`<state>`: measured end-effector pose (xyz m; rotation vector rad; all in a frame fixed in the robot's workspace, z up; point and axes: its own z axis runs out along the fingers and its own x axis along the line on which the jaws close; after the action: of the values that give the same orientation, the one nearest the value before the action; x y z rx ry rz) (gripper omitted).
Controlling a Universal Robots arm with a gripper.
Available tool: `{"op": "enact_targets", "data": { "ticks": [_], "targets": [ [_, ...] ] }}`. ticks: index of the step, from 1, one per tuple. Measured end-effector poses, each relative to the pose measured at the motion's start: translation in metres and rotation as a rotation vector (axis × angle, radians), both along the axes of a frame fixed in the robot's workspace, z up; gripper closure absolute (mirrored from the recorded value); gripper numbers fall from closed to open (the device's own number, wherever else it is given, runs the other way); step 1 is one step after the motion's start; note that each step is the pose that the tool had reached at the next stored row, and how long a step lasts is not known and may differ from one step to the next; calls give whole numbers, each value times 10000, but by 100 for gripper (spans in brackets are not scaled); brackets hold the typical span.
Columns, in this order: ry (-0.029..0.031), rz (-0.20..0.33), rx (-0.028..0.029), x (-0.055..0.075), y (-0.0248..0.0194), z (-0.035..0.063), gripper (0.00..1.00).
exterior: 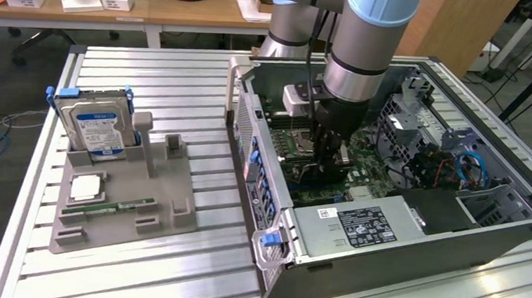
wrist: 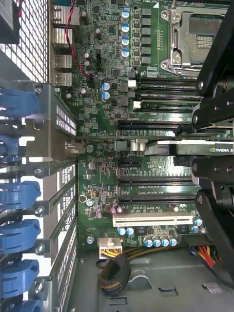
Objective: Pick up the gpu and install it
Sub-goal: 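Insert the gpu into the slot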
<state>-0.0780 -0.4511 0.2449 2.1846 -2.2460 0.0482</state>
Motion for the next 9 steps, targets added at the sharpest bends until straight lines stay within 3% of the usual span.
{"op": "enact_targets", "data": {
  "ticks": [9],
  "targets": [
    [5,-11,3,-6,1,-6,74]
  ]
}}
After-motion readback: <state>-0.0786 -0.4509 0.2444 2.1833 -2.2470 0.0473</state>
